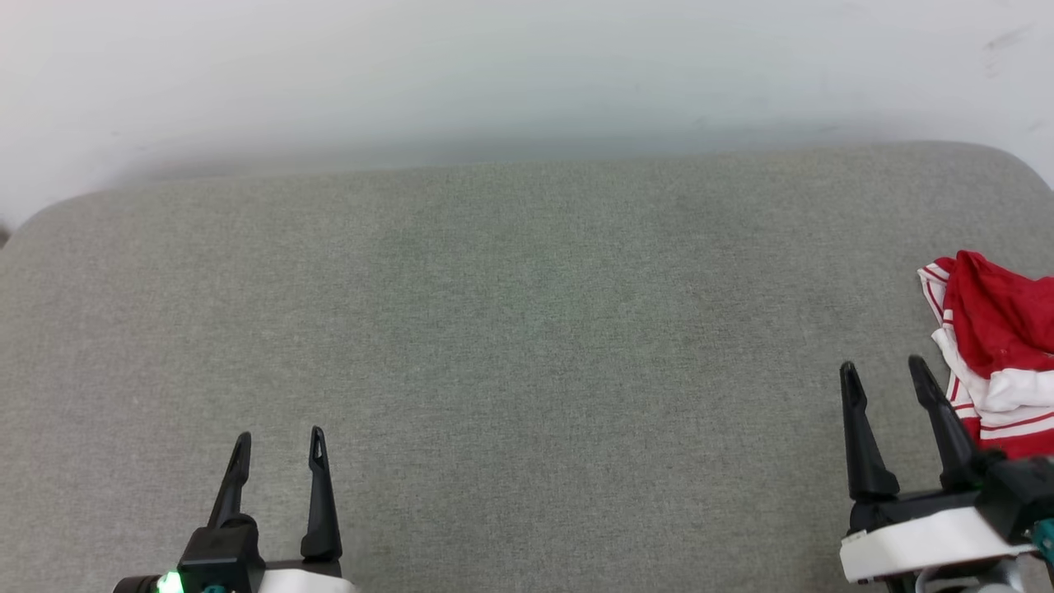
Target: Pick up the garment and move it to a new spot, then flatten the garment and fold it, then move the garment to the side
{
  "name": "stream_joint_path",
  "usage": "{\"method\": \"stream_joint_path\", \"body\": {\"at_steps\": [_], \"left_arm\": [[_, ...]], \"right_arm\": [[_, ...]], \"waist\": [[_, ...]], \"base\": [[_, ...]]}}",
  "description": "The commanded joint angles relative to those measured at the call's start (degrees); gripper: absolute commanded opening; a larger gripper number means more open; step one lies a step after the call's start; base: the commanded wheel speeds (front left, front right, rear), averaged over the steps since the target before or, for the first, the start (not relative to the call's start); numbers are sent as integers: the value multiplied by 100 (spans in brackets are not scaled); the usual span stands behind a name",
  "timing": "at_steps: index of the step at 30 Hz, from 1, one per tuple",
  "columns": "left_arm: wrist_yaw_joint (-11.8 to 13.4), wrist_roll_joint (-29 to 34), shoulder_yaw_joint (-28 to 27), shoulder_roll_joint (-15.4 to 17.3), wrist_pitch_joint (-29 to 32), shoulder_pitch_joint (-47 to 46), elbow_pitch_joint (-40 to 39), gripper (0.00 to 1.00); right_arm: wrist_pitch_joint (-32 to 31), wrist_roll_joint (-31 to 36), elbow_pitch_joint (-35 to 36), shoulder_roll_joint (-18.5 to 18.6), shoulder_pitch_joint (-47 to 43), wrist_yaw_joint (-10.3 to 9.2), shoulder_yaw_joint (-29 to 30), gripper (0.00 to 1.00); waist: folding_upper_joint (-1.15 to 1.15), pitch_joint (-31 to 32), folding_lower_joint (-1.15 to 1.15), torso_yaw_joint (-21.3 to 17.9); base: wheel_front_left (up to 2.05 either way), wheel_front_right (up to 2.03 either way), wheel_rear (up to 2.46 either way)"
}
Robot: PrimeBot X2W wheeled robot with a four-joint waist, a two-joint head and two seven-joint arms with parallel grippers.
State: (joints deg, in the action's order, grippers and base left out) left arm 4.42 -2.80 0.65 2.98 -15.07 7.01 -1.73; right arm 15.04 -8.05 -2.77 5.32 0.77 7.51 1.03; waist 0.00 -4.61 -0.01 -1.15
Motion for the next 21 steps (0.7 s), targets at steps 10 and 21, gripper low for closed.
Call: {"method": "stream_joint_path", "body": {"at_steps": [10,21], "left_arm": [[-140,-59,-70,-4,0,126,91,0],[-236,-1063,-58,39,177,9,354,0]], "right_arm": [[1,1,60,-153,-380,0,64,0],[-199,-949,-189,-121,-325,0,36,0]], "waist": [[0,160,1,5],[0,179,1,12]], "base": [[0,0,0],[0,0,0]]}}
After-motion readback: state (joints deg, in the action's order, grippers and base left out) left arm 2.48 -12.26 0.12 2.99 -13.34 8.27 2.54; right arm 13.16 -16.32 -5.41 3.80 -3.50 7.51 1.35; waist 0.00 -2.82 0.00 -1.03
